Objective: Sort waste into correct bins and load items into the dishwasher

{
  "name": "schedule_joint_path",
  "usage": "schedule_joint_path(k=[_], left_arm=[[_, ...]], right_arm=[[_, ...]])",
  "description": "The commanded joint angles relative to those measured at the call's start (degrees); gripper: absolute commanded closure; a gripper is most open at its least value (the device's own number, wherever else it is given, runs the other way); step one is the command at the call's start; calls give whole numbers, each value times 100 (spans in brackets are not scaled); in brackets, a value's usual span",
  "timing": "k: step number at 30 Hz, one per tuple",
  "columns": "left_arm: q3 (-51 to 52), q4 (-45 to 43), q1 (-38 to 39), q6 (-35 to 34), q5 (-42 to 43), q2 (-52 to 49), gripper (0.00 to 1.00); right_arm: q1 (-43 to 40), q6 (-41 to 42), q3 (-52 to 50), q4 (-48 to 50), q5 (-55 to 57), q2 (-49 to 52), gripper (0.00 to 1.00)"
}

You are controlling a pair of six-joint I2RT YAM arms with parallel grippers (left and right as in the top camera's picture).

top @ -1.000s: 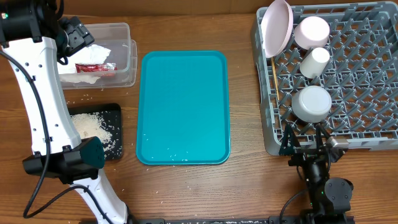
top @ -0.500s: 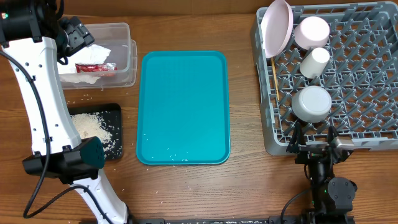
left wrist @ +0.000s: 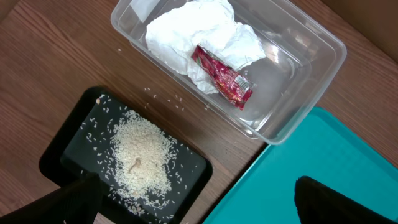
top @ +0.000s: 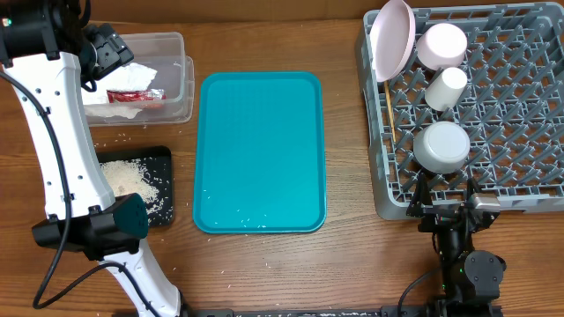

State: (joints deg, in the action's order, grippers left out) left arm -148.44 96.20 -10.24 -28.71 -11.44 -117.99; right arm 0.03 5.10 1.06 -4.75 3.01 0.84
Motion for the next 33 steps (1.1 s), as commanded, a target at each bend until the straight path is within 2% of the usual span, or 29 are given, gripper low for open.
schedule_joint_path(k=[1, 12, 16, 21, 26, 33], left_arm=[[-15, -7, -9, 42, -74, -2, 0], [-15, 2, -9, 44, -74, -2, 0], [-15, 61, -9, 555, -94, -2, 0], [251, 61, 107, 643, 92, 284, 0], [2065, -363, 208, 671, 109, 1384, 0], [5128, -1285, 208, 686, 686, 3390, 0]], right_arm=[[-15, -46, -61, 20, 35, -68, 0], [-15, -46, -61, 20, 35, -68, 0], [-15, -46, -61, 20, 35, -68, 0], [-15, -46, -61, 20, 35, -68, 0], [-15, -46, -61, 20, 35, -68, 0], [-15, -46, -61, 20, 35, -68, 0]])
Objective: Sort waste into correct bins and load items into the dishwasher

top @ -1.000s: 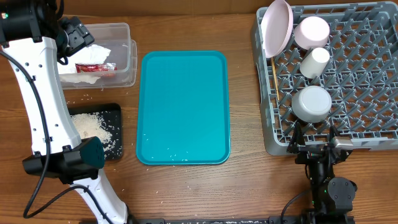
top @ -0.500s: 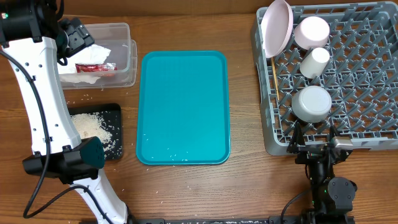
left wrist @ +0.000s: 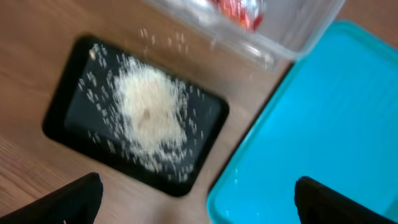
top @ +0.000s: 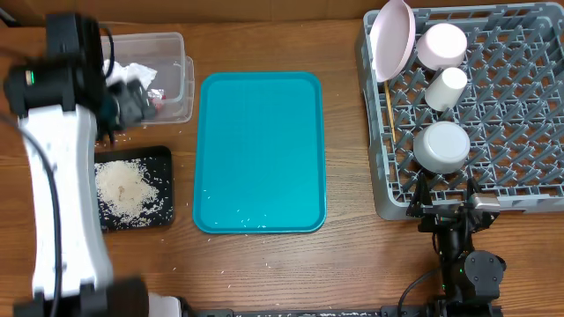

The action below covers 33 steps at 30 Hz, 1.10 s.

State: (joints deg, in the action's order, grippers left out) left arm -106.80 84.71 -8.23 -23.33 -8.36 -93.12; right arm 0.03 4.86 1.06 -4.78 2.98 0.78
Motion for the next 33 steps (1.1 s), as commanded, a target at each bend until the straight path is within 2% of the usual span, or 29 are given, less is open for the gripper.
schedule_joint_path(k=[1, 6, 9, 13, 15, 16, 21, 22, 33], left_arm=[[1296, -201, 7, 146, 483, 1187, 0], [2765, -688, 7, 107, 713, 2533, 0], [3718, -1386, 7, 229, 691, 3399, 0], [5036, -2671, 7, 654, 879, 4433, 0], [5705, -3405, 7, 953, 1213, 4922, 0], [6376, -4098, 7, 1152, 1578, 5431, 0], [7816, -5560, 7, 1156, 1742, 6526, 0], [8275, -6102, 7, 1156, 1742, 6822, 0], [10400, -8572, 7, 1156, 1392, 8115, 0]], right_arm=[[-15, -22, -61, 22, 37, -61, 0], [-15, -22, -61, 22, 37, -61, 0], [-15, -22, -61, 22, 37, -61, 0], [-15, -22, -61, 22, 37, -61, 0], [-15, -22, -61, 22, 37, -61, 0], [-15, -22, -61, 22, 37, -61, 0], [-15, -22, -61, 22, 37, -61, 0], [-15, -22, -61, 22, 37, -61, 0], [-15, -22, -61, 22, 37, -61, 0]])
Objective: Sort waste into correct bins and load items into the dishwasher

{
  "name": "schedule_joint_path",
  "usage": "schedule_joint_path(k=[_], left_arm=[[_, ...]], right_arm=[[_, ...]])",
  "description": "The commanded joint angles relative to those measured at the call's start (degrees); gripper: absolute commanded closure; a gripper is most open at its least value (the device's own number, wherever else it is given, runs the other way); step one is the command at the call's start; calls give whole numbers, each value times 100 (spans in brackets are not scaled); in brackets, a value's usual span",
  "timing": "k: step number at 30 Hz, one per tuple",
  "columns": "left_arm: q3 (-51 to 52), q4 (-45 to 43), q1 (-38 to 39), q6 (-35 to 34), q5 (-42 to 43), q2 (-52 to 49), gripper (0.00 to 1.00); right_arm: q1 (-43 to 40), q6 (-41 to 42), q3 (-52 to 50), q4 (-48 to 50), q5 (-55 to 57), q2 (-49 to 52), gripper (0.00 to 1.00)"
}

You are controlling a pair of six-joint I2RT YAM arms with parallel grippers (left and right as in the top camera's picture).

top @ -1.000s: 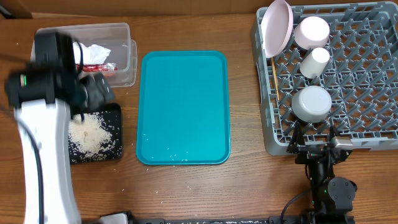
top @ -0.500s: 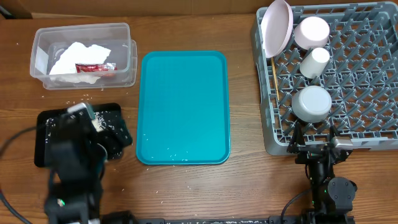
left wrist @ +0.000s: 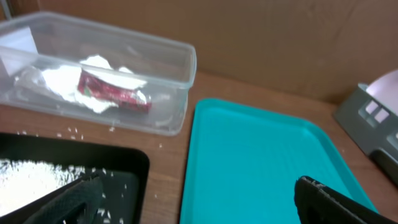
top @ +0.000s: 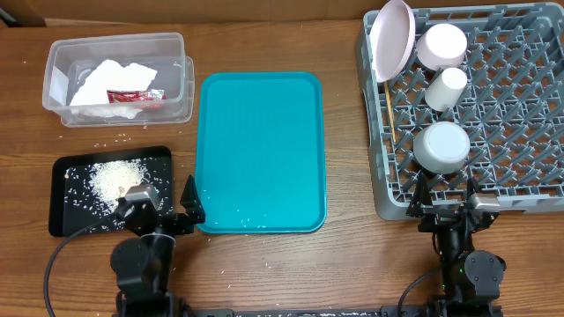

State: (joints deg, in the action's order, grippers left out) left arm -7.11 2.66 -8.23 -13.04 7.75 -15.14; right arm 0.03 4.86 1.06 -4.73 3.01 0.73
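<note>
The clear bin [top: 181, 84] at the back left holds crumpled white paper [top: 106, 75] and a red wrapper [top: 134, 95]; the same red wrapper [left wrist: 112, 94] shows in the left wrist view. A black tray [top: 66, 211] carries loose rice [top: 115, 180]. The grey dish rack [top: 529, 198] on the right holds a pink plate [top: 392, 37], a pink cup [top: 441, 46], a white cup [top: 445, 86], a grey bowl [top: 441, 146] and a wooden stick [top: 386, 101]. My left gripper [top: 166, 207] sits low at the front edge, open and empty, its fingers [left wrist: 74, 199] wide apart. My right gripper [top: 445, 189] rests open before the rack.
A teal tray [top: 260, 150] lies in the middle with a few rice grains at its near edge; the teal tray [left wrist: 261, 162] fills the space between my left fingers. Stray grains dot the wood [top: 115, 139] between bin and black tray.
My left arm was stretched over the left side with the gripper above the black tray. Now it is drawn back to the front edge, low, facing the bin. Right arm unchanged.
My left gripper stood open above the clear bin, with paper and red wrapper lying inside. Then it was over the black rice tray. Now it rests low at the table's front edge, open and empty. The rack's contents stayed the same.
</note>
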Motion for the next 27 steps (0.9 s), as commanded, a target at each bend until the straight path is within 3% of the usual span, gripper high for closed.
schedule_joint_path(k=[1, 13, 21, 27], left_arm=[[588, -498, 7, 127, -225, 435, 0], [684, 170, 74, 131, -584, 1429, 0], [684, 181, 728, 992, -586, 1495, 0], [684, 179, 734, 984, -581, 1495, 0]], right_arm=[[-15, -22, -61, 17, 35, -57, 0], [-15, -22, -61, 17, 35, -57, 0], [-15, -22, -61, 17, 35, -57, 0], [-15, -22, -61, 17, 35, -57, 0]])
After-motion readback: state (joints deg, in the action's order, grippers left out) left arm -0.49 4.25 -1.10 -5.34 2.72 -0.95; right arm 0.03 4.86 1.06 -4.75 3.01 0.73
